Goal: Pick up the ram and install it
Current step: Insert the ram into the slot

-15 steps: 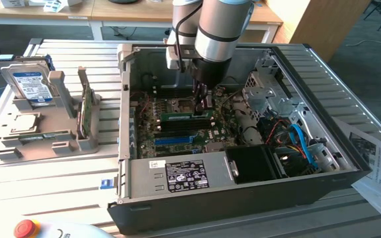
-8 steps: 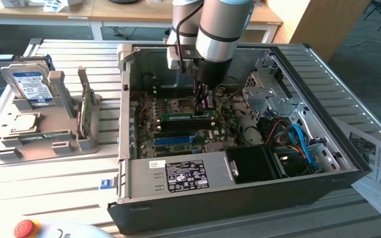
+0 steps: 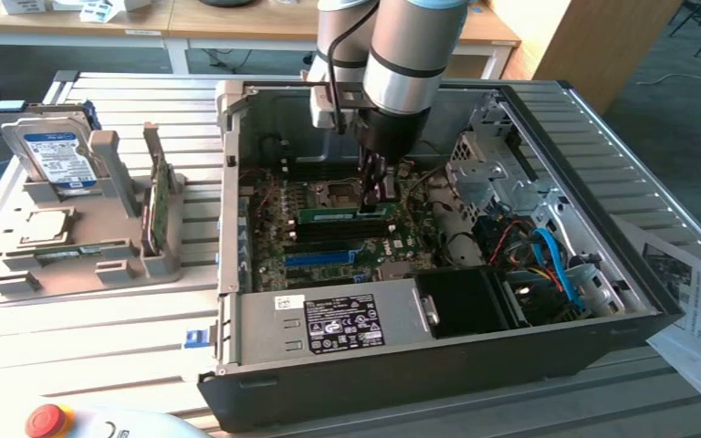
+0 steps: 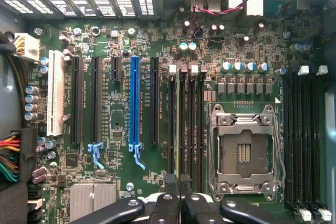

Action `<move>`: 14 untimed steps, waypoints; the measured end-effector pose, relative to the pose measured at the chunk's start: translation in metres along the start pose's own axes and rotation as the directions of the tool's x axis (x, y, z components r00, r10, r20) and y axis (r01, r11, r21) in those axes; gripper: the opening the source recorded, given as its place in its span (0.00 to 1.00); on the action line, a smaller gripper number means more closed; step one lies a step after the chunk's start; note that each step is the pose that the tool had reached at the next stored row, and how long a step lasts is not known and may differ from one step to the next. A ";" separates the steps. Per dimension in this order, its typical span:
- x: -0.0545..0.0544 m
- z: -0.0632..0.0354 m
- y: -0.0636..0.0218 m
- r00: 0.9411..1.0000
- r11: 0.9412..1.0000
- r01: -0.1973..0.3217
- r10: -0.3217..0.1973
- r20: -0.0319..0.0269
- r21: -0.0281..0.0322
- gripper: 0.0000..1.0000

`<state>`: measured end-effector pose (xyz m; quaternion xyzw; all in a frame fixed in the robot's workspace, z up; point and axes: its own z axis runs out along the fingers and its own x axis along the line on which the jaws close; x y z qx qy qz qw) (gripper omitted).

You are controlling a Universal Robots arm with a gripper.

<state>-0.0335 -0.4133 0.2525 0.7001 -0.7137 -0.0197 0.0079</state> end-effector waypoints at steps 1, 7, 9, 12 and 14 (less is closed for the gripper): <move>0.000 0.0000 0.0000 1.000 1.000 0.000 0.000 0.000 0.000 0.11; 0.000 0.0000 -0.0001 1.000 1.000 0.002 -0.002 0.000 0.000 0.11; 0.000 0.0000 -0.0001 1.000 1.000 0.002 -0.002 0.000 0.000 0.11; 0.000 0.0020 -0.0002 1.000 1.000 0.002 -0.002 0.000 0.001 0.11; 0.001 0.0034 -0.0002 1.000 1.000 0.002 -0.002 0.000 0.001 0.11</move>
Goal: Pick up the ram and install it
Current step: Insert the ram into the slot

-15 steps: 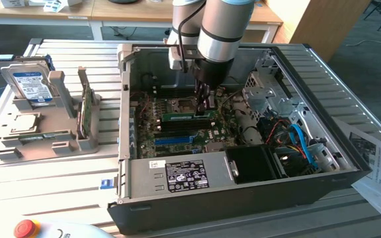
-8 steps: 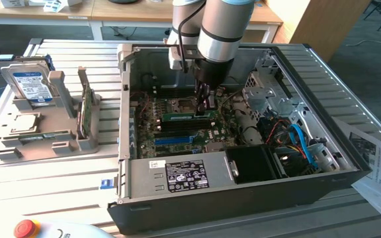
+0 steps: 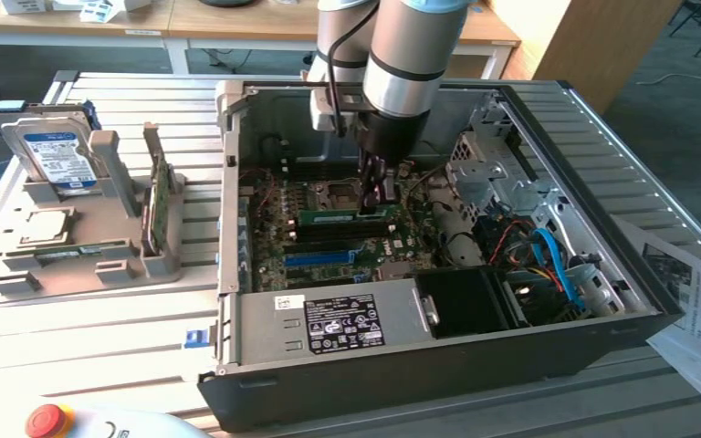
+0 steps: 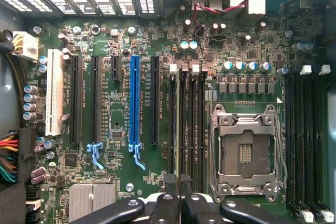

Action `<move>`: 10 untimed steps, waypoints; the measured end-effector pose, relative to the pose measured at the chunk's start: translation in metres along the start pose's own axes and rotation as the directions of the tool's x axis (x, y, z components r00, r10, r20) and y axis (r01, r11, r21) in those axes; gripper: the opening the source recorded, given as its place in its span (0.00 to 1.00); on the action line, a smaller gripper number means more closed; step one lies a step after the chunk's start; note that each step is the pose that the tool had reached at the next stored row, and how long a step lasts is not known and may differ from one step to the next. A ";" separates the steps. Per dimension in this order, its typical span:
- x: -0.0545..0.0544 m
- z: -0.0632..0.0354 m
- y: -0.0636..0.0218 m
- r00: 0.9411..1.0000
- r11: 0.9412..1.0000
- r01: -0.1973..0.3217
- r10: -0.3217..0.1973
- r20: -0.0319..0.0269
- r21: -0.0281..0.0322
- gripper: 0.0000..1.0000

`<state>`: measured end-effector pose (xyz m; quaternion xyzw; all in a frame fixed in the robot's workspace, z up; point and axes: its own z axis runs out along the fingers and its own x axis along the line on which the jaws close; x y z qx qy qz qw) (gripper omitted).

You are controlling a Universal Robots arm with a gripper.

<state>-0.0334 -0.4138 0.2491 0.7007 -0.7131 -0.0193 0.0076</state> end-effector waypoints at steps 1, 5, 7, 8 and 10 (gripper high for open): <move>0.000 0.0007 0.0000 1.000 1.000 0.000 0.000 0.000 0.000 0.11; 0.001 0.0033 -0.0002 1.000 1.000 0.000 0.000 0.000 0.001 0.11; 0.001 0.0043 -0.0002 1.000 1.000 0.000 0.000 0.000 0.001 0.11; 0.001 0.0048 -0.0002 1.000 1.000 0.000 0.000 0.000 0.001 0.11; 0.001 0.0057 -0.0003 1.000 1.000 0.000 0.000 0.000 0.001 0.11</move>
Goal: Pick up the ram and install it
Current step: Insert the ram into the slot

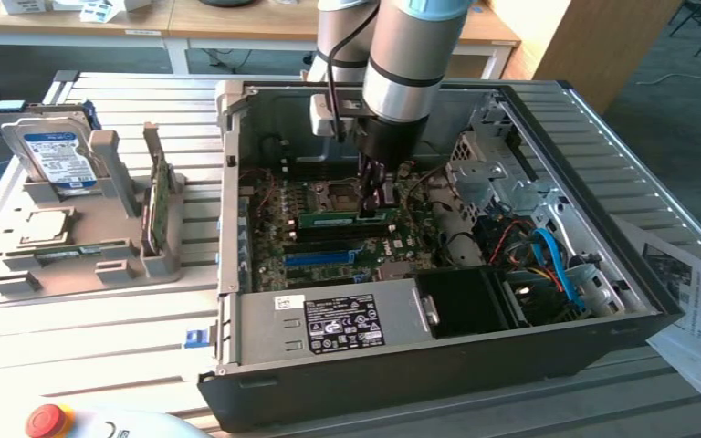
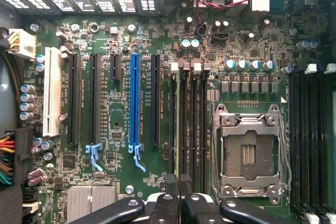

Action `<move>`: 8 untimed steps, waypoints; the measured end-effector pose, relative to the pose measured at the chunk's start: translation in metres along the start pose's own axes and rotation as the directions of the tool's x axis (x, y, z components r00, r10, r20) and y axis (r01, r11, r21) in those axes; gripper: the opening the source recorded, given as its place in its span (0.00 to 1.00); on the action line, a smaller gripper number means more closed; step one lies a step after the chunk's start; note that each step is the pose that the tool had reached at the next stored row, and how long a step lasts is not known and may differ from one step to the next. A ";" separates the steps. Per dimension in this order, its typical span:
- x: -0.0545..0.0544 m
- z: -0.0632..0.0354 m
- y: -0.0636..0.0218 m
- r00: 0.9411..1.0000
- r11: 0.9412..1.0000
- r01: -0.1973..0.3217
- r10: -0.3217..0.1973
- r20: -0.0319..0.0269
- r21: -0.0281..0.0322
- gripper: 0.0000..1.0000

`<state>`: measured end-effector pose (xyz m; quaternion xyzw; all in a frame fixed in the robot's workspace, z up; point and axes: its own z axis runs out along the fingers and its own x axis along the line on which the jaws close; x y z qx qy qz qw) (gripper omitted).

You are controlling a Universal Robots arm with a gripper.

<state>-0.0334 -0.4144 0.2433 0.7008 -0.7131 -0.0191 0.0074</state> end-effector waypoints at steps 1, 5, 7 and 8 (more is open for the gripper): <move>0.000 0.0004 0.0000 1.000 1.000 0.000 0.000 0.000 0.000 0.11; 0.000 0.0009 0.0000 1.000 1.000 0.000 0.000 0.000 0.000 0.11; 0.000 0.0010 0.0000 1.000 1.000 0.000 0.000 0.000 0.000 0.11; 0.000 0.0011 -0.0001 1.000 1.000 0.000 0.000 0.000 0.000 0.11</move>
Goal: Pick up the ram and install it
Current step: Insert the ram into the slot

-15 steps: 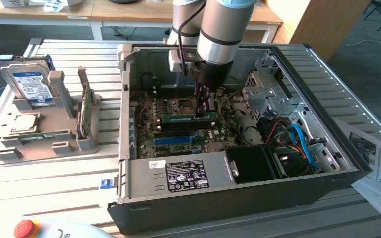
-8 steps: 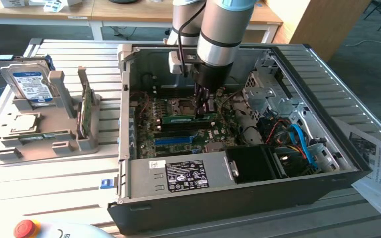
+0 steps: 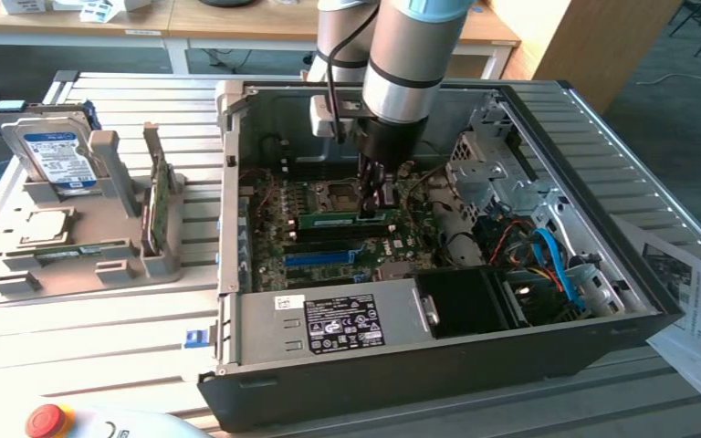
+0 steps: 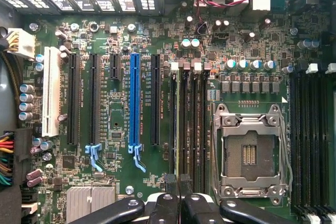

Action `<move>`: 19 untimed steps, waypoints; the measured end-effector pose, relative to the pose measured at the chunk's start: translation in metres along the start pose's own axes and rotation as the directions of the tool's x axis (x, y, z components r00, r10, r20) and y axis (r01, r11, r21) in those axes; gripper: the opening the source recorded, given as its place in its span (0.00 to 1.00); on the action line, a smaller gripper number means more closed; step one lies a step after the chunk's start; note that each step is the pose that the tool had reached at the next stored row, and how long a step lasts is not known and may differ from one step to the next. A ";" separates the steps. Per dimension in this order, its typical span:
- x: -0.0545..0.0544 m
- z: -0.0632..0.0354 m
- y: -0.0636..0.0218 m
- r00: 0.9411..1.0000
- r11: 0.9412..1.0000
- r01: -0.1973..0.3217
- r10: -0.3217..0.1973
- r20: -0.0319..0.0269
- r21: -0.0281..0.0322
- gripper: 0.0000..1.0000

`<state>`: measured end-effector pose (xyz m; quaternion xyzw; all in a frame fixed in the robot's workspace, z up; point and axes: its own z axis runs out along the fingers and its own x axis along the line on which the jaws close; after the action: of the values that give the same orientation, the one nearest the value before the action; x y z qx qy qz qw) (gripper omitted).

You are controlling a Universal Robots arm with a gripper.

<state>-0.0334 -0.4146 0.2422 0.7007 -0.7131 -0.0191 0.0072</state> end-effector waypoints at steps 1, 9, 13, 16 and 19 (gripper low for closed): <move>0.000 0.0000 0.0000 1.000 1.000 0.000 0.000 0.000 0.000 0.11; 0.002 0.0000 0.0000 1.000 1.000 0.000 0.000 0.000 0.000 0.11; 0.002 0.0019 -0.0001 1.000 1.000 0.000 0.000 0.000 0.001 0.11; 0.002 0.0039 -0.0001 1.000 1.000 0.000 0.000 0.000 0.003 0.11; 0.002 0.0047 0.0002 1.000 1.000 0.000 0.000 0.000 0.005 0.11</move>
<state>-0.0338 -0.4164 0.2374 0.7008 -0.7131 -0.0172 0.0056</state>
